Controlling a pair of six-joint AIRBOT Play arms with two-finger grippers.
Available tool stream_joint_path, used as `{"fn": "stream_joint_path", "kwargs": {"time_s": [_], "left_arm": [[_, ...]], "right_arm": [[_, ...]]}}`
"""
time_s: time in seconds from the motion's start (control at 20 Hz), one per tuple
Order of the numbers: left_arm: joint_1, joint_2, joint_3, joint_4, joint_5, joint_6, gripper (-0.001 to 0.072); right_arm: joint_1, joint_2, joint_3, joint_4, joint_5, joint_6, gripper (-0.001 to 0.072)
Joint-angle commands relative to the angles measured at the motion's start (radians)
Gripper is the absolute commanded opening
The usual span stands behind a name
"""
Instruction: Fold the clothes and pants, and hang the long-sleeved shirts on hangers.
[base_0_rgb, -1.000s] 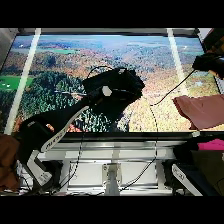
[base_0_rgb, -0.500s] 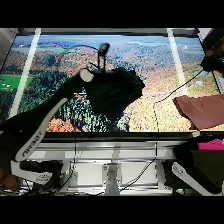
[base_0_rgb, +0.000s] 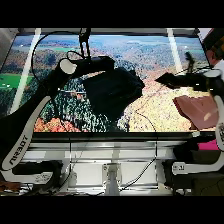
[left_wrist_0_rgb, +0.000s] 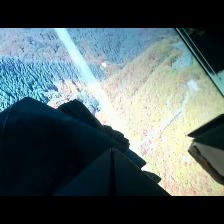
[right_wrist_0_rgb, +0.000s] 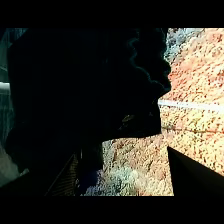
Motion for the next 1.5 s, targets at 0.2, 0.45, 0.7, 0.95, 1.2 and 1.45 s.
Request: {"fn": "stream_joint_path", "kwargs": {"time_s": [0.2, 0.45, 0.7, 0.95, 1.2, 1.45], "left_arm": [[0.003, 0.004, 0.0, 0.0, -0.035, 0.0, 0.0022], [0.003, 0.004, 0.0, -0.001, -0.101, 0.0, 0.0022], [0.003, 0.004, 0.0, -0.001, -0.122, 0.0, 0.0022], [0.003, 0.004, 0.0, -0.001, -0.122, 0.0, 0.0022], [0.003, 0.004, 0.0, -0.001, -0.122, 0.0, 0.0022], [0.003, 0.004, 0.0, -0.001, -0.125, 0.0, 0.0022]], "right_arm": [[0.098, -0.262, 0.165, 0.169, 0.043, 0.118, 0.0623], [0.096, -0.378, 0.323, 0.077, 0.063, 0.196, 0.0625], [0.096, -0.465, 0.342, 0.078, 0.131, 0.254, 0.0682], [0.096, -0.546, 0.342, 0.308, 0.202, 0.274, 0.0683], [0.099, -0.56, 0.342, 0.492, 0.272, 0.237, 0.0683], [0.155, -0.556, 0.343, 0.473, 0.267, 0.096, 0.0691]]}}
